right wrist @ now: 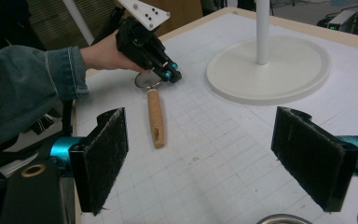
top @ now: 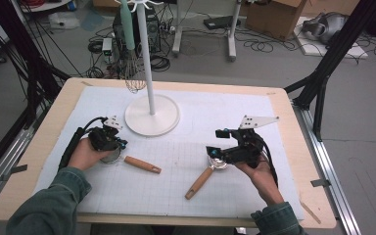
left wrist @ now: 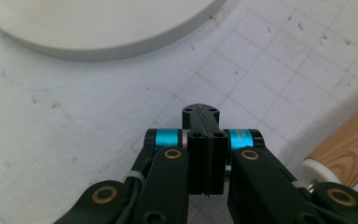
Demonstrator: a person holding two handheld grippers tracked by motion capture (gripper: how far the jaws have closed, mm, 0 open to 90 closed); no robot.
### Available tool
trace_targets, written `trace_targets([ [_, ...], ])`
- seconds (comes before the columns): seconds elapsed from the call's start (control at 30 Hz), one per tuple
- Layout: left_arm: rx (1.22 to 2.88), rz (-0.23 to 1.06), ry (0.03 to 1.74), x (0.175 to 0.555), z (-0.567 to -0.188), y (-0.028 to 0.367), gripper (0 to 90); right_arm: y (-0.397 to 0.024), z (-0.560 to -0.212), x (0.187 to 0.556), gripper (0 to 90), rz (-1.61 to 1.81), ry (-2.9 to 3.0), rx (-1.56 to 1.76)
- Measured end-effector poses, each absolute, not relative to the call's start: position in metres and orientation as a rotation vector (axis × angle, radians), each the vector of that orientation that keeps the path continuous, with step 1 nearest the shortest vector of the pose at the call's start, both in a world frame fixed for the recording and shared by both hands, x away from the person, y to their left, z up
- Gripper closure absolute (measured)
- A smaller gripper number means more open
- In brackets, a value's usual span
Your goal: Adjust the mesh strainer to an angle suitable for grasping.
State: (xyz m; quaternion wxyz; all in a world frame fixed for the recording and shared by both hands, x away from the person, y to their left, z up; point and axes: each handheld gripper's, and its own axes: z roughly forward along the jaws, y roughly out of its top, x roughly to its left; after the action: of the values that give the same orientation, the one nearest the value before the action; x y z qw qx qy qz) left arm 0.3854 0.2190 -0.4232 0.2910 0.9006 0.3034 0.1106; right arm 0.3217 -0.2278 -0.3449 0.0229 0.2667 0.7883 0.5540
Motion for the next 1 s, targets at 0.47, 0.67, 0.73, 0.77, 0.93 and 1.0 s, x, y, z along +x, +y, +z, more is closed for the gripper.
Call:
trace_targets([
  [0.47, 2.374, 0.294, 0.784, 0.351, -0.427, 0.239, 89.5, -0.218, -0.347, 0.322, 17.6, 1.698, 2.459, 0.808],
  [0.67, 2.371, 0.295, 0.76, 0.337, -0.425, 0.243, 89.5, -0.215, -0.347, 0.323, 17.7, 1.694, 2.469, 0.803],
  [0.73, 2.376, 0.3, 0.752, 0.334, -0.424, 0.244, 89.5, -0.214, -0.348, 0.323, 17.7, 1.69, 2.472, 0.811],
  [0.77, 2.381, 0.299, 0.744, 0.332, -0.424, 0.244, 89.5, -0.214, -0.348, 0.323, 17.7, 1.688, 2.473, 0.811],
  [0.93, 2.384, 0.291, 0.734, 0.326, -0.425, 0.245, 89.5, -0.214, -0.348, 0.323, 17.7, 1.687, 2.476, 0.809],
  [1.0, 2.38, 0.288, 0.731, 0.326, -0.425, 0.245, 89.5, -0.214, -0.348, 0.323, 17.7, 1.685, 2.476, 0.816],
])
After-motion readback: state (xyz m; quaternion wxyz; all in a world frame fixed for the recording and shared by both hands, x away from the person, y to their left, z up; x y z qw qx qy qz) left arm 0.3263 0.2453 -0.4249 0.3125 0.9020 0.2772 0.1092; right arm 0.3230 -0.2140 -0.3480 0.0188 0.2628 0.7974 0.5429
